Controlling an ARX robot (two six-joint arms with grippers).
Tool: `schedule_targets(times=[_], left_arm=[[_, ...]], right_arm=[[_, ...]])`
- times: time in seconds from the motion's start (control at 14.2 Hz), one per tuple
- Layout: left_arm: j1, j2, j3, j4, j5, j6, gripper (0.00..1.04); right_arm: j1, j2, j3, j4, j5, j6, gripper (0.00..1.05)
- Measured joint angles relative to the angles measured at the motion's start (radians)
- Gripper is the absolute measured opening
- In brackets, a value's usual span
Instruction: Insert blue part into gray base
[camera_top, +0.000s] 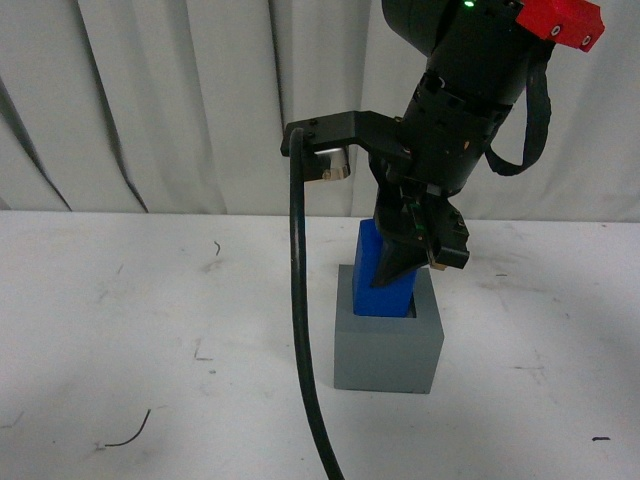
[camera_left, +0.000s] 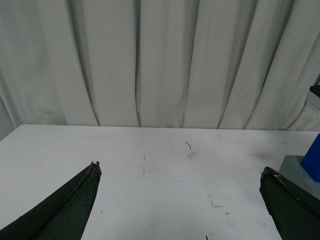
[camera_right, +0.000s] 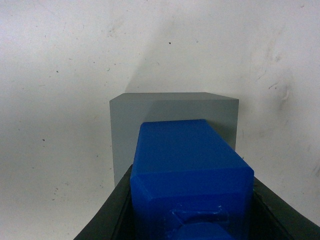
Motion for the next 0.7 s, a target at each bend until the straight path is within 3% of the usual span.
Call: schedule_targets(times=[0.7], left_arm=[[0.0, 0.0, 0.0, 0.0, 0.0, 0.0, 0.98]], right_arm=[[-0.025, 0.003, -0.014, 0.0, 0.029, -0.007, 0.47]])
